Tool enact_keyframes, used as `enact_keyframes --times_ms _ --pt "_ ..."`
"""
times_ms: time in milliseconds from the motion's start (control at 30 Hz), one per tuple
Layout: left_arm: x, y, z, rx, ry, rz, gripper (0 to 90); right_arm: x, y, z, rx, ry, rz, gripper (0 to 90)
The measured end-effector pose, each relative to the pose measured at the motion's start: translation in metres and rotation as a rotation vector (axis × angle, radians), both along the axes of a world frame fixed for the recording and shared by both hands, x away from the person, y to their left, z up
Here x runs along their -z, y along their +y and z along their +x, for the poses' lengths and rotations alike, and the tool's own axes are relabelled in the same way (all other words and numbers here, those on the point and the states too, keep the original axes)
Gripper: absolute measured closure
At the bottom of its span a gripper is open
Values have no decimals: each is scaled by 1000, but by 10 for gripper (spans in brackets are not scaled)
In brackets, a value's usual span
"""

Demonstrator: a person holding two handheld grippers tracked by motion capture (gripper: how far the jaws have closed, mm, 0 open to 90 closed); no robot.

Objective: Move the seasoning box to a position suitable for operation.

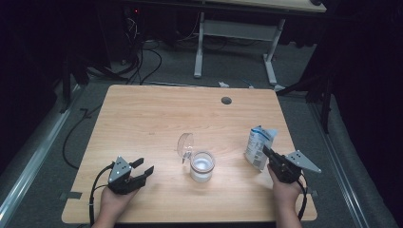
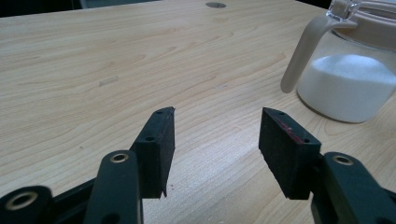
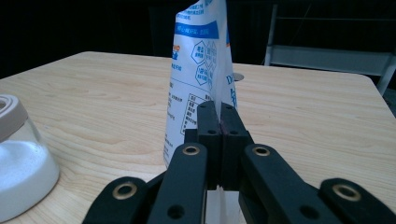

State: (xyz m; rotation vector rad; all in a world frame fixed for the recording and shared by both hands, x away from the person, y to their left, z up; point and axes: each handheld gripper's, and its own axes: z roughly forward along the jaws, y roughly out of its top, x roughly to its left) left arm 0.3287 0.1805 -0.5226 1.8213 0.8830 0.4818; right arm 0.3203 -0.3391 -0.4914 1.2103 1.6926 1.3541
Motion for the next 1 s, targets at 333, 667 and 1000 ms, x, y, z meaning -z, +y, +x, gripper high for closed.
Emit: enact_keyframes --times_ms 333,667,1000 --pt "0 0 0 4 0 -3 463 1 -1 -5 10 0 -19 886" --pt "0 0 0 7 0 -3 462 2 1 -5 16 2 -37 856" --pt "0 -1 0 6 -1 -5 463 2 2 -4 10 5 -44 830"
